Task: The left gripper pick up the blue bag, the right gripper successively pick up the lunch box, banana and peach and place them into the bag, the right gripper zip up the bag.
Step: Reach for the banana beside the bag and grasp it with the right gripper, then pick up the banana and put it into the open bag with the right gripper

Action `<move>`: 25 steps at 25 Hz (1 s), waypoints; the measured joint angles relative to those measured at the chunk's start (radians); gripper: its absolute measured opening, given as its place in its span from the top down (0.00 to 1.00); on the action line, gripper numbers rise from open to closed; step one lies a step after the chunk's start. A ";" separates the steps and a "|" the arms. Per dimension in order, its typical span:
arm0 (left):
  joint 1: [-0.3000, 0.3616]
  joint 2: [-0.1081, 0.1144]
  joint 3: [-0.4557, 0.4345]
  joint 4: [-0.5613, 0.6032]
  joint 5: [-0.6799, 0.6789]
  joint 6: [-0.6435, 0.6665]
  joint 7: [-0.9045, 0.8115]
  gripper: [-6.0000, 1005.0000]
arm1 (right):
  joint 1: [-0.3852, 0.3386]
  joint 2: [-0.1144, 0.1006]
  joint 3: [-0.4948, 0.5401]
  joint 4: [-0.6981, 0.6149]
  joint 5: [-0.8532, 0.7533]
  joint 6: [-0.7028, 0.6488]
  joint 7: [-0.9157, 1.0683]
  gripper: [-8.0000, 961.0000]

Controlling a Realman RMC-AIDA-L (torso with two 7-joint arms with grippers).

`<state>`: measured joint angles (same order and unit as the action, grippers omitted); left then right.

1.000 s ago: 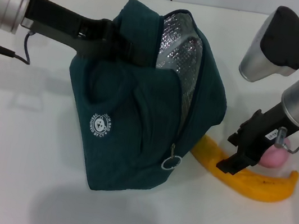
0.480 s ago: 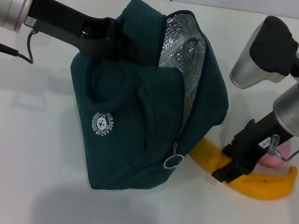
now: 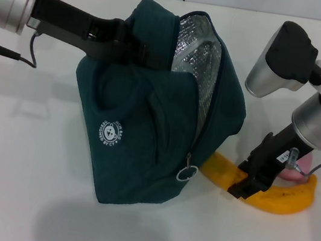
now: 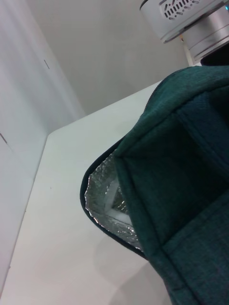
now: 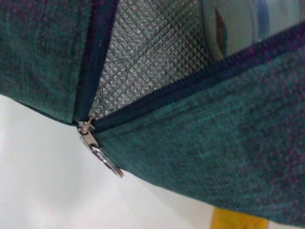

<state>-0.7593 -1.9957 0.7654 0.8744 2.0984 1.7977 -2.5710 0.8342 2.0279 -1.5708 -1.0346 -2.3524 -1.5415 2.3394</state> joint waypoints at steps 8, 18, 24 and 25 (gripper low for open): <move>0.000 0.000 0.000 0.000 0.000 0.000 0.001 0.96 | 0.001 -0.002 0.000 0.001 -0.004 -0.010 0.002 0.48; 0.008 0.001 0.000 0.000 -0.009 0.005 0.002 0.96 | -0.025 -0.009 0.137 -0.038 -0.001 -0.141 0.037 0.58; 0.017 0.004 0.000 0.000 -0.023 0.006 0.007 0.96 | -0.069 -0.027 0.339 -0.089 -0.011 -0.272 0.026 0.57; 0.019 0.004 0.000 0.000 -0.024 0.006 0.008 0.96 | -0.074 -0.033 0.383 -0.091 -0.011 -0.291 0.022 0.57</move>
<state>-0.7399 -1.9913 0.7654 0.8743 2.0746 1.8039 -2.5630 0.7600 1.9947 -1.1875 -1.1258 -2.3636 -1.8328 2.3612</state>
